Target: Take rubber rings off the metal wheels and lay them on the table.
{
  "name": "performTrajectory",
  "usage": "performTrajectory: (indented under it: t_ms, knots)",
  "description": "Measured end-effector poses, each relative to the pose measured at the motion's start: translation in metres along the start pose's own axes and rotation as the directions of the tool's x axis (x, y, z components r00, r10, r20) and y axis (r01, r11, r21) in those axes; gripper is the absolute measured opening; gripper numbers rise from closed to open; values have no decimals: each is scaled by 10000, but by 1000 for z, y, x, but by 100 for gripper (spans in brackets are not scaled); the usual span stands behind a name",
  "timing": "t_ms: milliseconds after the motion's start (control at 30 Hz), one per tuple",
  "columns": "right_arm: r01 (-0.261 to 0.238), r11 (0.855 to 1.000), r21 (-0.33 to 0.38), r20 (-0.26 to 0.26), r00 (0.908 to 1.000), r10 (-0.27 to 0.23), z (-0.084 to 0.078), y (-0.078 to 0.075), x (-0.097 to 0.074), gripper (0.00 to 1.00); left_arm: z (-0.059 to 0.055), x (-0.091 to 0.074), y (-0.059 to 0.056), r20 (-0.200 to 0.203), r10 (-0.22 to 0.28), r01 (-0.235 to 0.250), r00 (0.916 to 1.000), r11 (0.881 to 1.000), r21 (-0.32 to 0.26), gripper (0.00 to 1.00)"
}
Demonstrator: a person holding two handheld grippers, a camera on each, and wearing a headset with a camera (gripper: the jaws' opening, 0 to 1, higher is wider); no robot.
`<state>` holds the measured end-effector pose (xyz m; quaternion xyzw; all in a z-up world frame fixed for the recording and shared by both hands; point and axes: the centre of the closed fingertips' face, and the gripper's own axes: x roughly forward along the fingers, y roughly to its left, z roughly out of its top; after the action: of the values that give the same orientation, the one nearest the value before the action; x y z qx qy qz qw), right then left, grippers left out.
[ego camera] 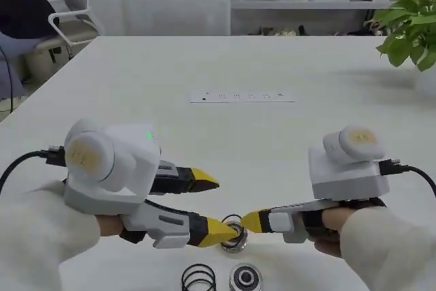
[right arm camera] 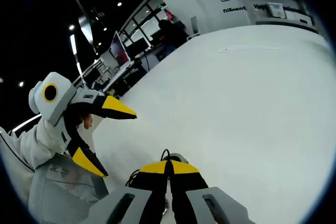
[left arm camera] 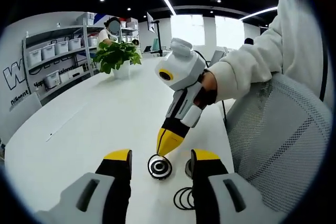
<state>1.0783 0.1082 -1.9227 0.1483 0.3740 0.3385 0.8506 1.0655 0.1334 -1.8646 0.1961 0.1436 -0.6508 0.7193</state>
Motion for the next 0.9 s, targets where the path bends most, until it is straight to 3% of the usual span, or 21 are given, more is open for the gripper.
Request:
performTrajectory:
  t_ms: [167,367,500,733,900]
  knots:
    - [-25,10000,55,95,10000,24,2,0,-1,0,8,-12,6,289,442,-439,9986,9989,-132,56]
    - [-113,9999,61,161,9998,112,5,3,-1,0,8,-24,9,441,590,-573,9973,9976,-398,59]
    - [-234,9997,29,239,9994,233,7,8,-2,0,6,-32,6,502,589,-562,9970,9969,-550,63]
    - [-530,9986,-2,191,9984,530,8,17,0,0,-4,-50,1,506,1032,-985,9934,9913,-876,73]
    - [-897,9960,-8,86,9959,897,6,28,3,0,-9,-61,-5,599,1216,-1140,9908,9866,-1168,73]
